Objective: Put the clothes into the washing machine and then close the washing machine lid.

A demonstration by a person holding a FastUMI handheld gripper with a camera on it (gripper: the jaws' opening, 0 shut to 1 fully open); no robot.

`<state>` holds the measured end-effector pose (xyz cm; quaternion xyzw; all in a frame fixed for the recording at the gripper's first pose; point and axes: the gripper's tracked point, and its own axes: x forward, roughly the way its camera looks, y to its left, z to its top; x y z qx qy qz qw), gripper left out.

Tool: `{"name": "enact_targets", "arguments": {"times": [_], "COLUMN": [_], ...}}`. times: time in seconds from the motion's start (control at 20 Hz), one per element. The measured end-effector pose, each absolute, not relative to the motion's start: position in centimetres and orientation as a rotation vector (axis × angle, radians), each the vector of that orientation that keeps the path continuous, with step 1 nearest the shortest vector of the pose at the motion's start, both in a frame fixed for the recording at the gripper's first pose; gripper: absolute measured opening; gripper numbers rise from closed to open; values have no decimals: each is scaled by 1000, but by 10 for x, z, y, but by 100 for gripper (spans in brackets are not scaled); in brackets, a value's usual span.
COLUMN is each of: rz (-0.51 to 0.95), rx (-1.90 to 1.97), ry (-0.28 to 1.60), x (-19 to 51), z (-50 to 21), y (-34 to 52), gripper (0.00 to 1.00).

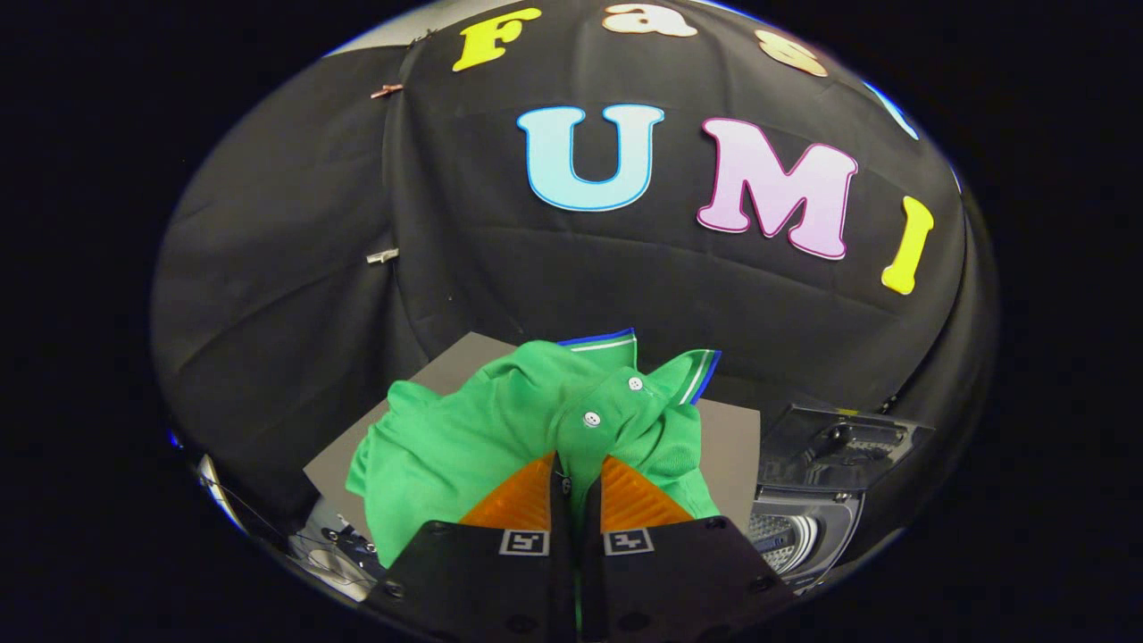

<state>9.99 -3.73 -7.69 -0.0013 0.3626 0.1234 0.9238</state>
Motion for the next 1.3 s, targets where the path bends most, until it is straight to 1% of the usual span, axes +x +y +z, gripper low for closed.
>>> {"name": "enact_targets", "arguments": {"times": [0.3,0.75,0.95,1.1,1.3], "rz": [288,232,223,233,290], "rx": [61,151,197,222,228], "ry": [720,721,719,735,804], "x": [96,94,98,104,100], "z": [-55,-47,-45,-61,-127], "y": [-139,-299,-352,-375,-379], "gripper": [7,7,7,7,7]}}
